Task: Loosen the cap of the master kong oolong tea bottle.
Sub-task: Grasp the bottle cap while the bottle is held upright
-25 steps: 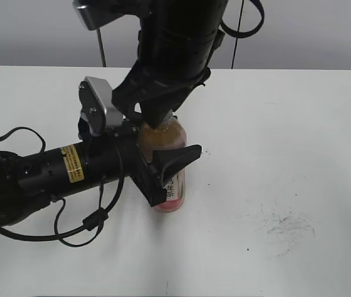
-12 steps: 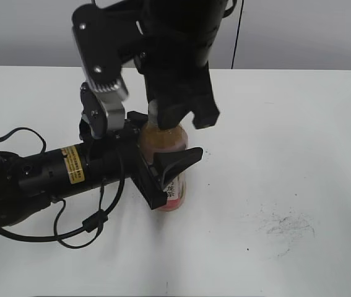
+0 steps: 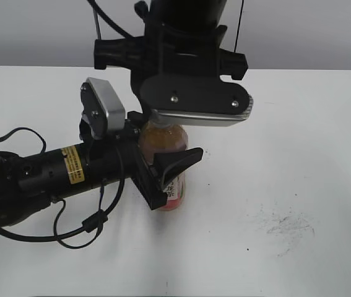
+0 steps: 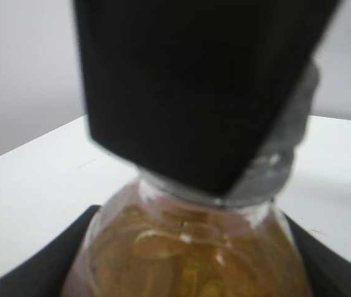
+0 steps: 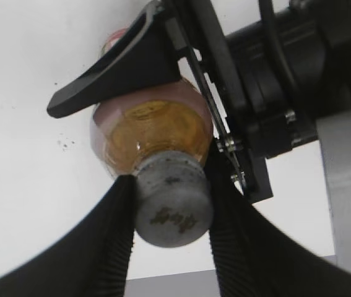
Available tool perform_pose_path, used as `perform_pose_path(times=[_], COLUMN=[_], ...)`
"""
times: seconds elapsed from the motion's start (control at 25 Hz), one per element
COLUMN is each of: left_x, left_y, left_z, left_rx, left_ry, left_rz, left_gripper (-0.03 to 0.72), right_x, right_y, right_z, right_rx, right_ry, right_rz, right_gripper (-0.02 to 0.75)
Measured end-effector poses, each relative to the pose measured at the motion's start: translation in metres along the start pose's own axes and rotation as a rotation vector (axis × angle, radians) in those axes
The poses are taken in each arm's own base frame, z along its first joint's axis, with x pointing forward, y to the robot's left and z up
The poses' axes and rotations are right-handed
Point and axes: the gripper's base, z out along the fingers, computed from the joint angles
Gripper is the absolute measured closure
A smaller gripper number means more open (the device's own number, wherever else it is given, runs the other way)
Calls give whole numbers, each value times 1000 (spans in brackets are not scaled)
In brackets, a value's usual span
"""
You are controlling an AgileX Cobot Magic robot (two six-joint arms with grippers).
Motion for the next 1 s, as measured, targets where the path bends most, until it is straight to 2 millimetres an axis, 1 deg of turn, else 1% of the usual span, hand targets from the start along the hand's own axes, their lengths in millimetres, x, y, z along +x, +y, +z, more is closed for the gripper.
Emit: perform_pose_path(times=[0.12,0.24,0.4,0.48,0.64,0.76,0.88,1.0], left_x=[0,0,0,0,0,0,0,0], left_y=[0,0,0,0,1,1,1,1], left_z=[0,0,0,0,0,0,0,0], left_rx=[0,0,0,-5,-10,-10,-10,-13], left_ry=[0,0,0,-1,-2,-2,-2,-2], left_rz=[-1,-2,-2,-8,-16,-16,-16,-18], left_gripper=[243,243,243,243,243,243,243,243], right_x=[0,1,1,1,1,1,2,4], right_y=[0,0,1,1,2,2,2,1], right_z=[0,0,0,0,1,1,1,1], right_rx=[4,5,-2,1,-9,-16,-9,27], right_ry=[-1,-1,2,0,2,11,15,34], right_rz=[-55,9,281,430,642,865,1112,1377], right_gripper=[461,461,451,411,289,218,181,174])
